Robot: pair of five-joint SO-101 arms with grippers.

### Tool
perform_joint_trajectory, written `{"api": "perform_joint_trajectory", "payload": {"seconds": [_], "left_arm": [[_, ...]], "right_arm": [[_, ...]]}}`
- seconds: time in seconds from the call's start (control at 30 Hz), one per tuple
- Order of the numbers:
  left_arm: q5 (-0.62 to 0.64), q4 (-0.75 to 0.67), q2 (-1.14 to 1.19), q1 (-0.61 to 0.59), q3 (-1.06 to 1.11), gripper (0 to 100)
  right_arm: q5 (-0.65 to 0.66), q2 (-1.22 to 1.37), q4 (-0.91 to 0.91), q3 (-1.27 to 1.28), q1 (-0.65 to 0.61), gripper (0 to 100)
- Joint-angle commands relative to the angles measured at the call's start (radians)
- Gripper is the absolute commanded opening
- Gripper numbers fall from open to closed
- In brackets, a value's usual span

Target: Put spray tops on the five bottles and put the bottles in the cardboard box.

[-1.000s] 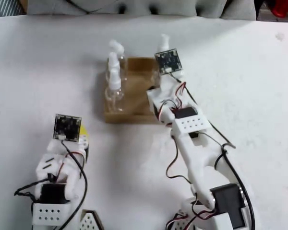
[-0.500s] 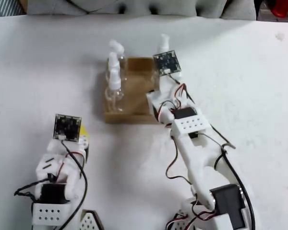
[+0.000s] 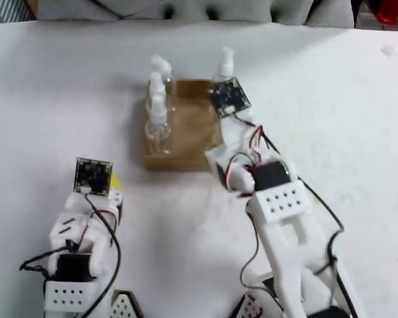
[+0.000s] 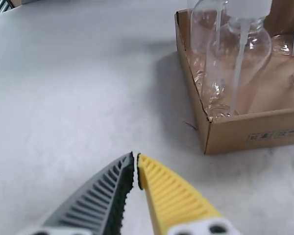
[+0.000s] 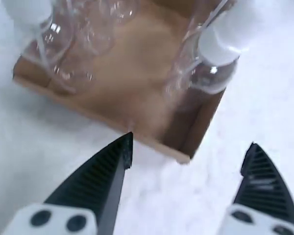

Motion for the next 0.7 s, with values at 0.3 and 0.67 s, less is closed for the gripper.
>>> {"api": "perform_joint_trajectory", "payload": {"seconds": [0.3, 0.67], "left_arm": [[-0.012, -0.017, -0.008, -0.01, 0.0, 2], [-0.012, -0.017, -0.008, -0.028, 0.0, 2]], "right_arm": [[0.035, -0.234, 0.154, 0.072, 0.153, 2.4], [0.035, -0.529, 0.156, 0.356, 0.153, 1.8]]}}
